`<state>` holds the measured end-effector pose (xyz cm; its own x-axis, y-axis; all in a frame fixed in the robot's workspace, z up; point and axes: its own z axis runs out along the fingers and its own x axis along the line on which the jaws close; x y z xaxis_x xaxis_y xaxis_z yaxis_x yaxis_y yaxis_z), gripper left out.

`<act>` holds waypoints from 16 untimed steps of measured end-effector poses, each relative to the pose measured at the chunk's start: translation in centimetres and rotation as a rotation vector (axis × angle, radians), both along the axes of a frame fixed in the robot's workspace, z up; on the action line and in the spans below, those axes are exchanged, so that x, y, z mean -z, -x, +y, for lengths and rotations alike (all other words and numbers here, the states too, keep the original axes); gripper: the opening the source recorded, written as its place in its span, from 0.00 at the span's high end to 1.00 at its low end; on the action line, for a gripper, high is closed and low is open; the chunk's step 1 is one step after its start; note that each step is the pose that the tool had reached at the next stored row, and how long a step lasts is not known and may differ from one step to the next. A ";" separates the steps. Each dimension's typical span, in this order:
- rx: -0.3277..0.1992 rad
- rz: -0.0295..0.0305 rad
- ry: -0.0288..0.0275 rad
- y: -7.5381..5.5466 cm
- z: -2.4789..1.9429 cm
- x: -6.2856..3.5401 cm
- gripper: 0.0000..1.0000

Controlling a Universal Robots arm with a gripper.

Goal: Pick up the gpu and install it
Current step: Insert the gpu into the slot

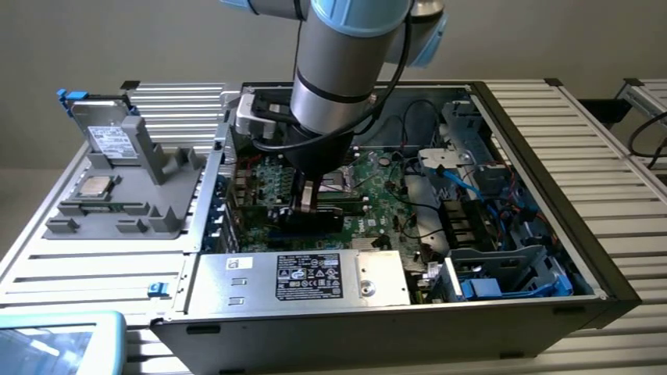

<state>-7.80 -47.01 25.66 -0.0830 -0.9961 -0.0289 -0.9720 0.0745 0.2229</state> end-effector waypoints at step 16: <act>0.000 0.0029 -0.0026 0.5 0.00 0.06 0.72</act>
<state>-8.25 -47.01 25.60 -0.0831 -0.9960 -0.0313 -0.9713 0.0739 0.2259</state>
